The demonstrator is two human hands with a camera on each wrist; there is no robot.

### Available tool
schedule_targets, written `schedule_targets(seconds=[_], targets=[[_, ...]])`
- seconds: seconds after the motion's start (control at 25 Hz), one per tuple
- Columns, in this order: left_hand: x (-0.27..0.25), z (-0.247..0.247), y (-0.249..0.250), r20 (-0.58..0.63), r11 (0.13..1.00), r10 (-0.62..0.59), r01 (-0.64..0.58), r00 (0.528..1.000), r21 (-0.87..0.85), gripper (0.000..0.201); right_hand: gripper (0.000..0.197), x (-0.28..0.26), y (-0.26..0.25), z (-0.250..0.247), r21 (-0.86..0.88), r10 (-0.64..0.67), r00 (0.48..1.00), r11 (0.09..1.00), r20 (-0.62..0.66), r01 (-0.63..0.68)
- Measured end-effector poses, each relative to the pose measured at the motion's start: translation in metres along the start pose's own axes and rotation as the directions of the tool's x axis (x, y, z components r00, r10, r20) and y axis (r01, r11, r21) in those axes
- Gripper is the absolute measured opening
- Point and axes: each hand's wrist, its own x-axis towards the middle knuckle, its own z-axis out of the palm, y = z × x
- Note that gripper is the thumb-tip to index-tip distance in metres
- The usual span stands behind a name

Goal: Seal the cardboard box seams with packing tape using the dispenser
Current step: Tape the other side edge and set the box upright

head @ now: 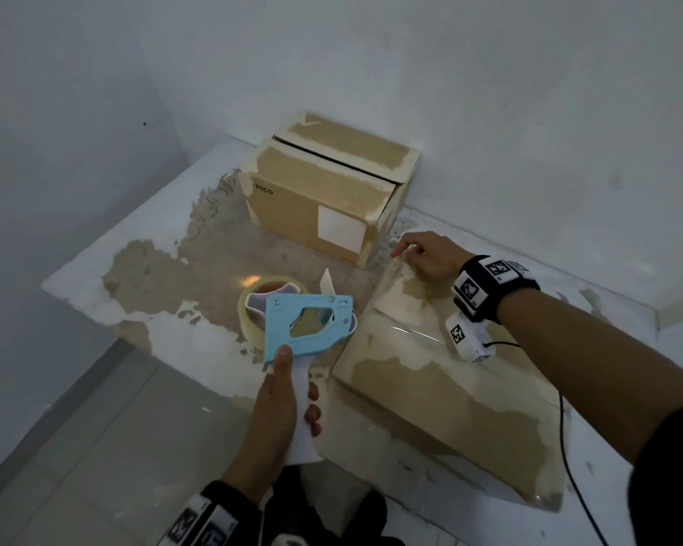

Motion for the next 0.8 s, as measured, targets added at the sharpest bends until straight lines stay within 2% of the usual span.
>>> schedule_targets(seconds=[0.12,0.28,0.4,0.48,0.56,0.6,0.68,0.72,0.8], targets=[[-0.032,-0.046,-0.016,0.101,0.992,0.052,-0.064,0.994,0.112,0.061,0.033,0.0,-0.004,-0.002,-0.026,0.004,1.0,1.0,0.003,-0.004],[-0.056,-0.076,-0.038,0.045,0.994,0.008,-0.013,0.999,0.106,0.061,0.028,0.001,-0.005,0.001,-0.015,0.031,1.0,0.999,-0.002,-0.031],[-0.054,-0.068,-0.048,-0.06,0.983,-0.114,0.104,0.992,-0.149,0.049,0.03,-0.001,-0.006,0.002,-0.009,0.041,0.999,0.999,-0.008,-0.041],[-0.049,-0.071,-0.058,-0.089,0.974,-0.132,0.112,0.987,-0.196,0.054,0.033,-0.003,-0.007,0.002,-0.008,0.05,0.999,0.999,-0.008,-0.05],[-0.049,-0.08,-0.066,-0.066,0.965,-0.134,0.115,0.989,-0.237,0.067,0.033,-0.005,-0.01,0.002,-0.031,0.045,0.999,0.999,-0.007,-0.045],[-0.05,-0.081,-0.069,-0.056,0.96,-0.125,0.106,0.991,-0.259,0.079,0.034,-0.006,-0.011,0.003,-0.042,0.043,0.999,0.998,-0.007,-0.043],[-0.048,-0.079,-0.071,-0.084,0.975,-0.014,-0.005,0.996,-0.224,0.107,0.035,-0.007,-0.013,0.004,-0.045,0.048,0.999,0.998,-0.005,-0.048],[-0.047,-0.076,-0.071,-0.092,0.983,0.054,-0.069,0.994,-0.171,0.106,0.035,-0.007,-0.015,0.004,-0.038,0.053,0.999,0.998,-0.006,-0.053],[-0.044,-0.074,-0.073,-0.051,0.989,0.143,-0.145,0.988,-0.03,0.078,0.034,-0.008,-0.015,0.003,-0.046,0.056,0.998,0.997,-0.007,-0.056]])
